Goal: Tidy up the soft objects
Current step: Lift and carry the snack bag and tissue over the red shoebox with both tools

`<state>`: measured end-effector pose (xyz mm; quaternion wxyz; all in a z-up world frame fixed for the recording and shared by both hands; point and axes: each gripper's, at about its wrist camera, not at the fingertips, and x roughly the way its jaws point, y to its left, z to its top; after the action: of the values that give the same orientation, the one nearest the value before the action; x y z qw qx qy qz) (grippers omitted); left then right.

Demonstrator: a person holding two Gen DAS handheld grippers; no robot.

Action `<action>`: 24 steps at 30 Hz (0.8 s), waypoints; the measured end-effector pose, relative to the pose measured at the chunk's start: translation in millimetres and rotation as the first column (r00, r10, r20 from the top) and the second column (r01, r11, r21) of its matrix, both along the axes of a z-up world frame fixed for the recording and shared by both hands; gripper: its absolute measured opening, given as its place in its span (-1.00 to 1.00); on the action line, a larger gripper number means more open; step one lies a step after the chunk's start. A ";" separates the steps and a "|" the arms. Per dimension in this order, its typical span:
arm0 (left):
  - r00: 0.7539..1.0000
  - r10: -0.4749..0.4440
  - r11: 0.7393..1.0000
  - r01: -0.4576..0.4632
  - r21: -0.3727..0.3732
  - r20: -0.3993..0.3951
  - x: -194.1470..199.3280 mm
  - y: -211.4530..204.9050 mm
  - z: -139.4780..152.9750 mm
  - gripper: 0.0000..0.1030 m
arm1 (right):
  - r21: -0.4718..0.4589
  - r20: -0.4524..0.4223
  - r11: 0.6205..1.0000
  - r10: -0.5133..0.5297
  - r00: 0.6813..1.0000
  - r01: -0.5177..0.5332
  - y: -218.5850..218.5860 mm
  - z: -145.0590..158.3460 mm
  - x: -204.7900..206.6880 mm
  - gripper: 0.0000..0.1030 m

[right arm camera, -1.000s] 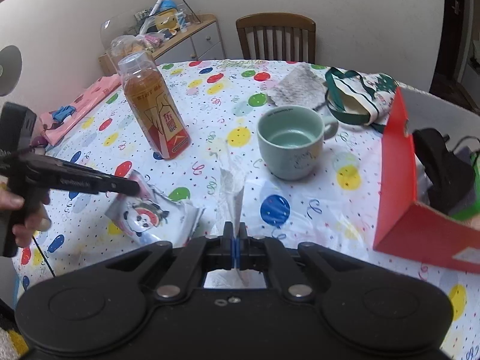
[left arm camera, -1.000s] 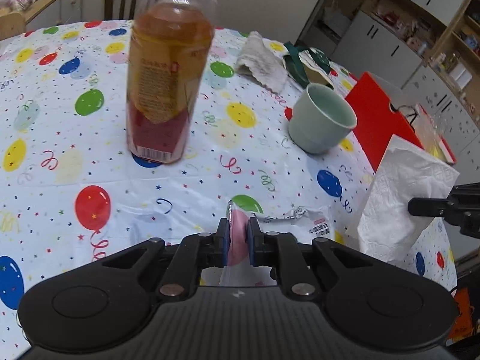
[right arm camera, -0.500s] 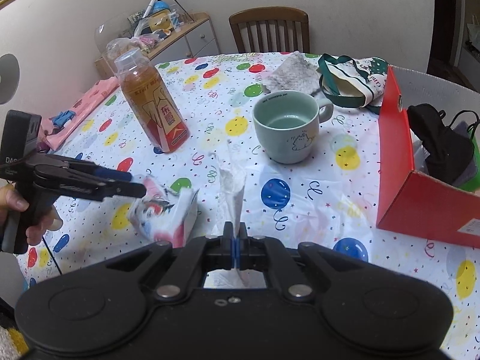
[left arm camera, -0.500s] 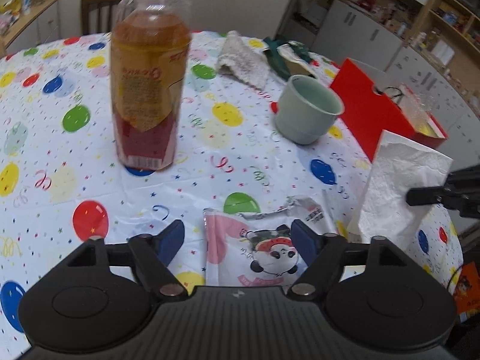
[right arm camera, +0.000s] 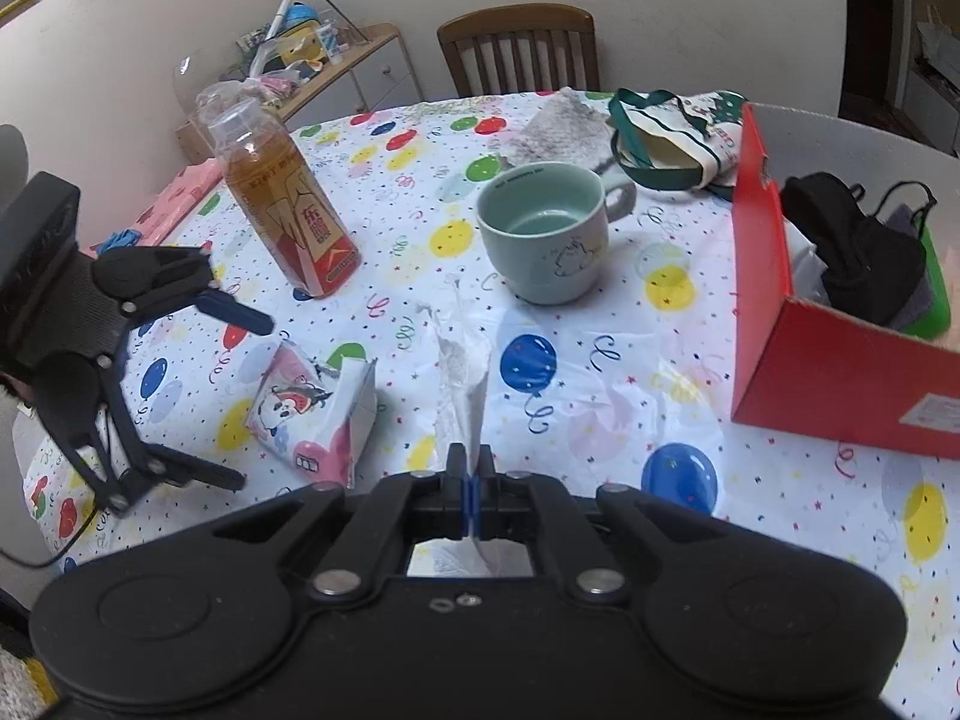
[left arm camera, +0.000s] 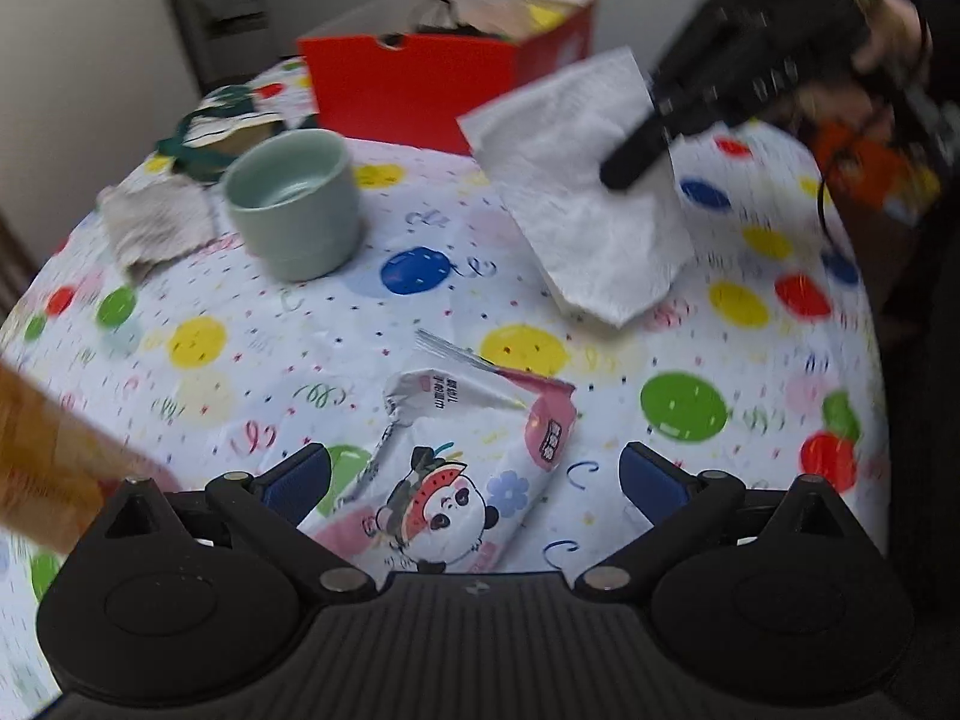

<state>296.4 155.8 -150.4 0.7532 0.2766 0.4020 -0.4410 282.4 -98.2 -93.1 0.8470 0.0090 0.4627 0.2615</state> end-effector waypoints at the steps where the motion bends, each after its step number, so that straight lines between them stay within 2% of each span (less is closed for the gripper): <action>1: 1.000 -0.019 1.000 0.019 0.010 -0.001 3.0 -3.1 -4.8 1.00 | -0.002 -0.003 1.000 -0.005 1.000 0.005 -1.4 -0.3 -0.7 -0.99; 4: 0.999 -0.046 0.999 0.047 0.028 -0.024 13.8 -8.5 -18.3 1.00 | -0.010 -0.013 1.000 -0.016 1.000 0.016 -5.4 -0.7 -2.7 -0.99; 9: 0.996 -0.034 0.998 0.039 0.052 -0.088 31.0 -6.5 -38.5 1.00 | -0.014 -0.024 0.999 -0.031 0.999 0.031 -10.0 -1.2 -6.1 -0.99; 13: 0.996 -0.014 0.998 0.018 0.054 -0.089 34.4 -7.3 -46.8 0.99 | -0.010 -0.029 0.999 -0.035 0.999 0.035 -12.4 -1.9 -8.1 -0.99; 16: 0.998 0.001 0.998 0.002 0.058 -0.057 31.9 -11.1 -47.9 0.98 | -0.010 -0.032 0.999 -0.036 0.999 0.036 -14.3 -2.3 -7.8 -0.99; 19: 0.997 0.035 0.999 -0.032 0.040 -0.064 30.5 -12.8 -46.6 0.71 | -0.007 -0.036 0.999 -0.040 0.999 0.040 -17.1 -2.4 -7.5 -0.99; 24: 0.986 0.154 0.988 -0.153 0.031 -0.056 28.5 -13.5 -43.8 0.57 | -0.004 -0.037 0.999 -0.040 0.999 0.039 -21.6 -2.6 -6.7 -0.99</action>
<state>325.0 142.3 -194.2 0.7692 0.2421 0.4496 -0.3841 275.7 -119.8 -95.7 0.8433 0.0216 0.4784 0.2438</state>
